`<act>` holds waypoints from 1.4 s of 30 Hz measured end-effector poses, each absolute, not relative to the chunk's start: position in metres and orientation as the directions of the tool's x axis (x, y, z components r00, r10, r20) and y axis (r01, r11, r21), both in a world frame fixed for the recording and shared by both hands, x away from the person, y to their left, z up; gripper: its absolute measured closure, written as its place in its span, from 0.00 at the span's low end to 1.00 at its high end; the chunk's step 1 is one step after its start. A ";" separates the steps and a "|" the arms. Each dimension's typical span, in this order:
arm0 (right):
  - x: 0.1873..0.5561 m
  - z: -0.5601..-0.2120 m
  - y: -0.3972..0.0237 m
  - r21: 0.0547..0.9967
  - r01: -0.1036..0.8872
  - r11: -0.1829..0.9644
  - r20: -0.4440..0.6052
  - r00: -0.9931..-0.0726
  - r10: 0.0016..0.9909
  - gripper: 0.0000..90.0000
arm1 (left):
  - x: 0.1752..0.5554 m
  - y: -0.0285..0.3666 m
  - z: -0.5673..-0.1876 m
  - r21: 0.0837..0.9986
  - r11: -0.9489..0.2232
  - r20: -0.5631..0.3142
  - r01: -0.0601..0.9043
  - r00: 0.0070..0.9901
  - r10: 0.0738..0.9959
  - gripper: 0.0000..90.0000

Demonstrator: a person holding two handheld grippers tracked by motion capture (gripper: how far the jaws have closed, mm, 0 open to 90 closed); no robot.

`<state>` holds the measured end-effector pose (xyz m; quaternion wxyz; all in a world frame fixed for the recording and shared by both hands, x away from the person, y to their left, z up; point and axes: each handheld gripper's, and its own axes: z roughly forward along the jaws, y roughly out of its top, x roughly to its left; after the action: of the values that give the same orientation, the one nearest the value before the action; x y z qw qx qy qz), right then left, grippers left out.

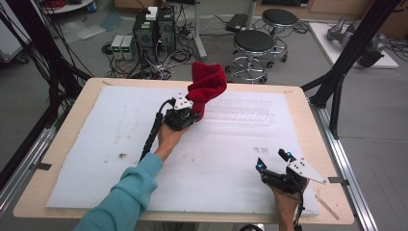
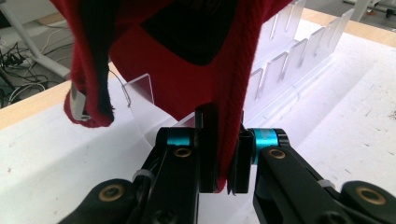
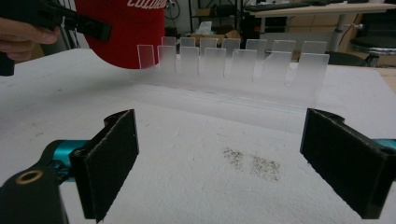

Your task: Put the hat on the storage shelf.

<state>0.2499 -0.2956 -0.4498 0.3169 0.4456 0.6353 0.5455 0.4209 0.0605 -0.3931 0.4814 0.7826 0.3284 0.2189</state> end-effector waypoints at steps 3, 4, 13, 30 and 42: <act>0.250 -0.450 -0.297 0.977 0.211 0.001 0.086 -0.401 0.912 0.12 | 0.422 0.062 -0.394 0.891 -0.306 -0.011 0.336 0.689 0.725 0.84; 0.250 -0.450 -0.297 0.978 0.210 0.000 0.087 -0.402 0.911 0.12 | 0.423 0.062 -0.395 0.885 -0.303 -0.025 0.355 0.684 0.729 0.73; 0.246 -0.451 -0.301 0.983 0.180 -0.049 0.118 -0.396 0.911 0.12 | 0.423 0.075 -0.392 0.881 -0.276 -0.080 0.384 0.696 0.714 0.20; 0.245 -0.451 -0.300 0.985 0.169 -0.036 0.101 -0.393 0.914 0.12 | 0.358 0.191 -0.378 0.937 -0.245 -0.030 0.249 0.757 0.653 0.19; 0.246 -0.451 -0.299 0.985 0.171 -0.025 0.090 -0.383 0.919 0.12 | 0.305 0.284 -0.408 0.977 -0.125 -0.028 0.172 0.687 0.726 0.19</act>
<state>0.2460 -0.2988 -0.4511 0.3331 0.4443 0.6138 0.5612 0.3050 0.2840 -0.4079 0.5810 0.7112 0.3158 0.2386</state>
